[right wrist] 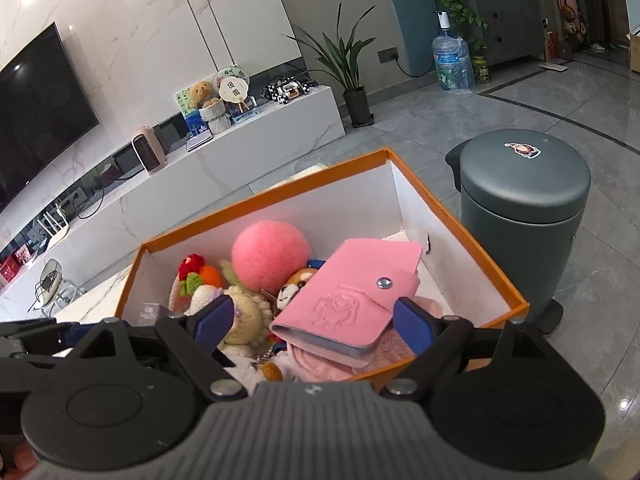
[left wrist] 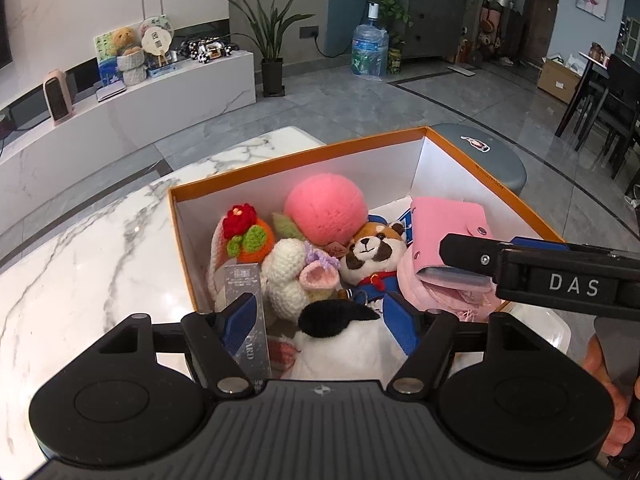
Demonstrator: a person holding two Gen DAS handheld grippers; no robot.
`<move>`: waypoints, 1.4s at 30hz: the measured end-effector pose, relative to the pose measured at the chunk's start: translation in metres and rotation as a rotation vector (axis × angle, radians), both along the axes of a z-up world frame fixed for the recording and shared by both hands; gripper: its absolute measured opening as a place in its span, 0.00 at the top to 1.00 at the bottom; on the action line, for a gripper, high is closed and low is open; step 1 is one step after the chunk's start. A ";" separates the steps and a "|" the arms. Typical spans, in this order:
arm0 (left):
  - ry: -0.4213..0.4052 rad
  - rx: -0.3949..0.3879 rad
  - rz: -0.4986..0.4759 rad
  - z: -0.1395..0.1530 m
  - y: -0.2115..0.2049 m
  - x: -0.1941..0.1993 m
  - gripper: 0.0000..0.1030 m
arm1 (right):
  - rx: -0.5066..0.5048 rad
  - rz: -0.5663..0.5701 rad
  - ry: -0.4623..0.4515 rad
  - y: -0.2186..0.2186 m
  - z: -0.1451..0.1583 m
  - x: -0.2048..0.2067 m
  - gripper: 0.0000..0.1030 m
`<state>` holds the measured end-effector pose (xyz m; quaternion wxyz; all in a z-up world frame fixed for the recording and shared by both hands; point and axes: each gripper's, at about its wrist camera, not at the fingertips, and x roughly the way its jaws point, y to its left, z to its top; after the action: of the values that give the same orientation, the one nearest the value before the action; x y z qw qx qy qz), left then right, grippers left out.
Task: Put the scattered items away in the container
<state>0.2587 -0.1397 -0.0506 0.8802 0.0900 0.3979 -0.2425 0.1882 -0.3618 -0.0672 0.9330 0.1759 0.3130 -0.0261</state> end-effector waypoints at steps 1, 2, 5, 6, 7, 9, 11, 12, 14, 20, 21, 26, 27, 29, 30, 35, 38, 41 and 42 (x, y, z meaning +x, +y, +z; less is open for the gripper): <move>0.001 -0.003 0.004 0.001 0.001 -0.001 0.20 | 0.001 -0.003 0.001 0.000 0.000 -0.001 0.14; 0.000 -0.006 0.006 0.003 0.002 -0.003 0.20 | 0.001 -0.005 0.003 0.001 0.001 -0.002 0.14; -0.014 -0.020 0.012 0.009 0.005 -0.009 0.20 | 0.006 -0.023 0.003 0.002 0.003 -0.008 0.14; -0.019 -0.023 0.015 0.011 0.006 -0.011 0.20 | 0.005 -0.032 -0.001 0.003 0.005 -0.011 0.14; -0.025 -0.025 0.018 0.013 0.007 -0.014 0.20 | 0.003 -0.039 -0.003 0.004 0.006 -0.013 0.14; -0.041 -0.031 0.024 0.018 0.009 -0.020 0.20 | 0.002 -0.043 -0.006 0.006 0.010 -0.017 0.14; -0.060 -0.039 0.024 0.024 0.010 -0.027 0.20 | -0.004 -0.043 -0.004 0.008 0.014 -0.022 0.14; -0.074 -0.043 0.021 0.027 0.012 -0.031 0.20 | -0.012 -0.047 -0.002 0.009 0.017 -0.025 0.14; -0.101 -0.044 0.024 0.035 0.014 -0.039 0.20 | -0.029 -0.053 -0.001 0.012 0.024 -0.031 0.14; -0.155 -0.070 0.071 0.060 0.029 -0.060 0.20 | -0.096 -0.051 -0.019 0.026 0.050 -0.052 0.14; -0.163 -0.077 0.077 0.064 0.033 -0.064 0.20 | -0.106 -0.050 -0.025 0.029 0.055 -0.056 0.14; -0.219 -0.091 0.108 0.084 0.050 -0.087 0.15 | -0.158 -0.030 -0.063 0.048 0.079 -0.077 0.12; -0.230 -0.089 0.115 0.087 0.053 -0.091 0.13 | -0.170 -0.024 -0.071 0.052 0.084 -0.081 0.11; -0.244 -0.087 0.131 0.094 0.059 -0.099 0.13 | -0.192 -0.013 -0.089 0.061 0.094 -0.091 0.11; -0.248 -0.089 0.140 0.097 0.062 -0.103 0.13 | -0.201 -0.009 -0.099 0.065 0.099 -0.096 0.11; -0.290 -0.099 0.173 0.112 0.075 -0.122 0.13 | -0.228 -0.001 -0.168 0.082 0.126 -0.122 0.08; -0.318 -0.110 0.197 0.117 0.082 -0.134 0.11 | -0.240 -0.016 -0.202 0.089 0.140 -0.138 0.06; -0.322 -0.134 0.209 0.119 0.088 -0.145 0.11 | -0.269 -0.042 -0.222 0.098 0.150 -0.153 0.04; -0.316 -0.143 0.213 0.118 0.090 -0.147 0.11 | -0.282 -0.053 -0.226 0.101 0.151 -0.158 0.04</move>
<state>0.1117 -0.0501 0.0673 0.9566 0.0214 0.2438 -0.1584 0.0303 -0.2609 0.0843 0.9766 0.0532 0.1946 -0.0745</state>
